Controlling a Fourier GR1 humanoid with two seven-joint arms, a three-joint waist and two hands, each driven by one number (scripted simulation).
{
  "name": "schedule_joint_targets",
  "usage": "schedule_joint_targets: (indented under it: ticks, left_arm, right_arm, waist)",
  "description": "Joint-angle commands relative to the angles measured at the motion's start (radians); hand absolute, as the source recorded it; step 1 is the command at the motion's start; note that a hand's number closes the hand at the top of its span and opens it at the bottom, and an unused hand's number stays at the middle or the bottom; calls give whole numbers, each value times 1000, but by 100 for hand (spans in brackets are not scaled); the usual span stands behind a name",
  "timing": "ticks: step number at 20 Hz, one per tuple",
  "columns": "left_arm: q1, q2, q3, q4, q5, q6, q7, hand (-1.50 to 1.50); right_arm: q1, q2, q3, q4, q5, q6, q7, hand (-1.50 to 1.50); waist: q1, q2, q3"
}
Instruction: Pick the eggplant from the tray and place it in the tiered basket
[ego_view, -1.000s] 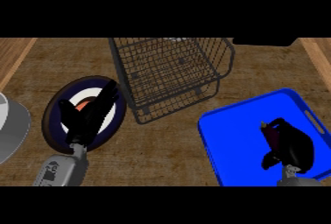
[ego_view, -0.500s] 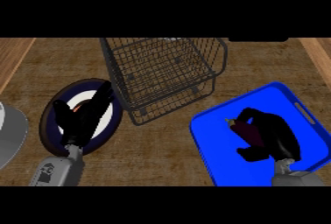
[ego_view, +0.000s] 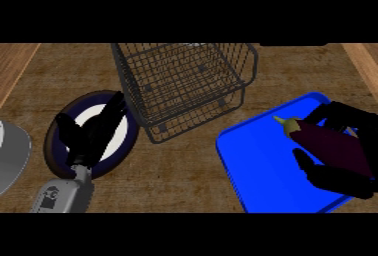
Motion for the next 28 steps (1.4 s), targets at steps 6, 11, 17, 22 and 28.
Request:
schedule_joint_targets:
  ticks: [6,11,17,22,28]
  left_arm:
    - [-29,-11,11,50,-15,-11,-11,0]
    - [47,-29,-28,-45,-37,-2,-9,0]
    - [18,-24,-5,22,-36,-24,-38,0]
    - [25,-8,0,-52,-4,-52,16,0]
    - [11,-25,7,-39,-13,-32,27,0]
  right_arm:
    - [-402,-67,-127,-56,-183,148,301,150]
    - [-661,-25,5,25,-172,193,537,150]
    - [-861,17,8,342,-93,92,478,150]
    - [-863,42,3,581,6,-67,317,150]
    - [-983,124,30,855,74,-238,220,150]
  waist:
    - [15,6,1]
    - [22,3,0]
    - [26,7,0]
    - [34,10,1]
    - [35,11,1]
